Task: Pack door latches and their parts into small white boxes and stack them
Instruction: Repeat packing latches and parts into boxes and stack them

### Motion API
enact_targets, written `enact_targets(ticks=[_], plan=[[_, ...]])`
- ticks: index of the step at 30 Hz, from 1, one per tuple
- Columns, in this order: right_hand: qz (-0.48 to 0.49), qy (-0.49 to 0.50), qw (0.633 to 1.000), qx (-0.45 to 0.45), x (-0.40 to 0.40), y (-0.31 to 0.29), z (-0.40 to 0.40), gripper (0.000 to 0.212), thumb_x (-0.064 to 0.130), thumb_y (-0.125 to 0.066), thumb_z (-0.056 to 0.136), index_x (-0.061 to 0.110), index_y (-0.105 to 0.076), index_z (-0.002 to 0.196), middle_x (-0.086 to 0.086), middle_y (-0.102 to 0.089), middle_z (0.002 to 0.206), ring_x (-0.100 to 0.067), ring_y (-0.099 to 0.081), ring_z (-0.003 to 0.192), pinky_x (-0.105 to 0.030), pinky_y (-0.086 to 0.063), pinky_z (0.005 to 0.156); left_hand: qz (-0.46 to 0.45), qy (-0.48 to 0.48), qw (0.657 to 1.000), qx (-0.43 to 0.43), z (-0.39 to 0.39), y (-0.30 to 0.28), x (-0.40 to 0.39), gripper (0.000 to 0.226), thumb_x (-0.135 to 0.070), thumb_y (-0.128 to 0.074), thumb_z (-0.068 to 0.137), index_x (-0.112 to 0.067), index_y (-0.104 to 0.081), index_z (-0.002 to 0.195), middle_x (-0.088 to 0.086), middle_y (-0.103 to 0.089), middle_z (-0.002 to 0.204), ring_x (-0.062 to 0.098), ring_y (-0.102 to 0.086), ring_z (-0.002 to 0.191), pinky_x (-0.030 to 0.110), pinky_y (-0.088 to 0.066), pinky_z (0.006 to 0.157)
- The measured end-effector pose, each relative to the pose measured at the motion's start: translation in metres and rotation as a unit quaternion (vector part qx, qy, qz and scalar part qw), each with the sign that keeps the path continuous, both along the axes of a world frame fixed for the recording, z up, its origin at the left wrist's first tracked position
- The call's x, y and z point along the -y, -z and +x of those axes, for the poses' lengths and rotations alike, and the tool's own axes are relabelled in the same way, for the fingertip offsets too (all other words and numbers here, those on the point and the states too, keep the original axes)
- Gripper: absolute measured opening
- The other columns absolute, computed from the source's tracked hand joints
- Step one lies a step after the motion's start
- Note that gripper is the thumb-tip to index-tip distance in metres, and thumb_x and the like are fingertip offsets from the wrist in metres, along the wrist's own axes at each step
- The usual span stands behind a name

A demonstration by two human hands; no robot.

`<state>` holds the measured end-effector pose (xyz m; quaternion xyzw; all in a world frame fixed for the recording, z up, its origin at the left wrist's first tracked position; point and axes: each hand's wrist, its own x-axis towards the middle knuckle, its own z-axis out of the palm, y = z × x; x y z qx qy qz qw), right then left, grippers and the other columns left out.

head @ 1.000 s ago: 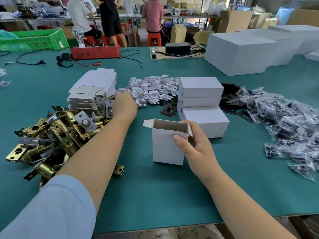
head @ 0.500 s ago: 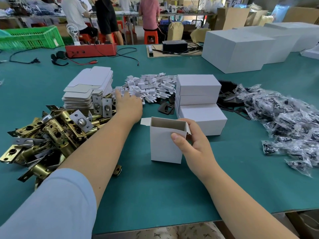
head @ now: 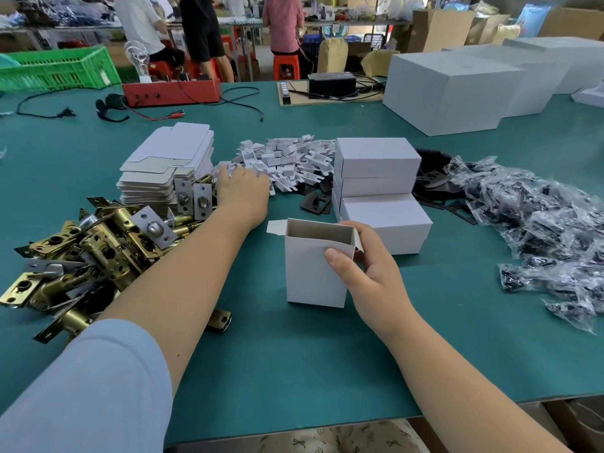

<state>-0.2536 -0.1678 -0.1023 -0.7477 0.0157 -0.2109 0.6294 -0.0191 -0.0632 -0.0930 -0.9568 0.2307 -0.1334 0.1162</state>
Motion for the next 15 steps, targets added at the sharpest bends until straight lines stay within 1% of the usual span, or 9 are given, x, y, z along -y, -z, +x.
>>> enact_targets(ticks=[1, 2, 3, 5, 8, 10, 11, 13, 15], plan=[[0.0, 0.001, 1.0, 0.0, 0.0, 0.0, 0.0, 0.023, 0.038, -0.057, 0.082, 0.037, -0.055, 0.105, 0.013, -0.065, 0.101, -0.011, -0.06, 0.097, -0.023, -0.047, 0.084, -0.046, 0.022, 0.999, 0.01, -0.003, -0.003, 0.0, 0.04, -0.016, -0.055, 0.088, -0.012, -0.051, 0.128, 0.012, -0.055, 0.13, 0.032, -0.045, 0.123, 0.047, -0.029, 0.107], [-0.001, 0.001, 1.0, 0.001, 0.0, 0.0, 0.001, 0.023, 0.038, -0.057, 0.082, 0.038, -0.055, 0.105, 0.013, -0.064, 0.1, -0.011, -0.06, 0.096, -0.023, -0.047, 0.083, -0.121, 0.04, 0.992, -0.001, -0.007, -0.008, -0.001, 0.042, -0.016, -0.056, 0.088, -0.01, -0.051, 0.129, 0.013, -0.054, 0.131, 0.032, -0.047, 0.122, 0.044, -0.035, 0.102], [-0.001, 0.001, 1.0, 0.001, 0.0, 0.0, 0.0, 0.023, 0.038, -0.057, 0.082, 0.038, -0.055, 0.105, 0.014, -0.064, 0.099, -0.01, -0.06, 0.095, -0.023, -0.047, 0.082, -0.22, 0.052, 0.973, -0.037, -0.014, -0.014, -0.001, 0.045, -0.014, -0.058, 0.088, -0.01, -0.051, 0.133, 0.014, -0.053, 0.133, 0.032, -0.048, 0.122, 0.041, -0.038, 0.099], [-0.004, 0.003, 1.0, 0.002, 0.0, 0.001, 0.0, 0.023, 0.039, -0.057, 0.082, 0.038, -0.054, 0.105, 0.016, -0.064, 0.099, -0.01, -0.06, 0.095, -0.024, -0.047, 0.082, -0.411, 0.078, 0.898, -0.133, -0.029, -0.031, -0.002, 0.051, -0.008, -0.061, 0.085, -0.01, -0.053, 0.135, 0.01, -0.055, 0.135, 0.027, -0.052, 0.121, 0.032, -0.039, 0.096], [-0.007, 0.003, 1.0, 0.002, 0.0, 0.001, 0.001, 0.022, 0.041, -0.057, 0.082, 0.04, -0.055, 0.104, 0.018, -0.064, 0.099, -0.009, -0.06, 0.096, -0.025, -0.048, 0.083, -0.559, 0.122, 0.78, -0.253, -0.059, -0.061, -0.006, 0.047, 0.001, -0.059, 0.084, -0.015, -0.061, 0.128, 0.0, -0.064, 0.123, 0.011, -0.063, 0.107, 0.023, -0.051, 0.09], [-0.009, 0.004, 1.0, 0.006, 0.0, 0.002, 0.001, 0.02, 0.04, -0.057, 0.083, 0.041, -0.055, 0.102, 0.019, -0.064, 0.098, -0.007, -0.06, 0.094, -0.021, -0.047, 0.081, -0.598, 0.18, 0.701, -0.344, -0.083, -0.079, -0.014, 0.054, 0.008, -0.06, 0.082, -0.02, -0.058, 0.128, -0.002, -0.07, 0.117, 0.006, -0.066, 0.096, 0.023, -0.056, 0.079], [-0.011, 0.005, 1.0, 0.007, 0.0, 0.002, 0.001, 0.019, 0.039, -0.057, 0.083, 0.041, -0.055, 0.102, 0.019, -0.064, 0.097, -0.007, -0.06, 0.094, -0.02, -0.046, 0.081, -0.595, 0.217, 0.674, -0.38, -0.094, -0.086, -0.02, 0.06, 0.01, -0.063, 0.079, -0.025, -0.055, 0.128, -0.003, -0.072, 0.113, 0.007, -0.067, 0.089, 0.023, -0.055, 0.076], [-0.015, 0.005, 1.0, 0.008, 0.0, 0.001, 0.001, 0.018, 0.04, -0.057, 0.083, 0.042, -0.056, 0.101, 0.019, -0.064, 0.097, -0.008, -0.059, 0.093, -0.022, -0.046, 0.081, -0.559, 0.282, 0.651, -0.429, -0.113, -0.098, -0.031, 0.072, 0.008, -0.069, 0.073, -0.035, -0.047, 0.127, -0.002, -0.073, 0.109, 0.01, -0.065, 0.073, 0.022, -0.055, 0.073], [-0.022, 0.007, 1.0, 0.012, 0.0, 0.0, 0.001, 0.018, 0.042, -0.056, 0.082, 0.048, -0.056, 0.099, 0.019, -0.064, 0.095, -0.008, -0.059, 0.091, -0.021, -0.045, 0.081, -0.504, 0.306, 0.668, -0.454, -0.126, -0.104, -0.037, 0.078, 0.006, -0.073, 0.07, -0.036, -0.044, 0.129, 0.003, -0.071, 0.109, 0.015, -0.066, 0.07, 0.025, -0.056, 0.069]])
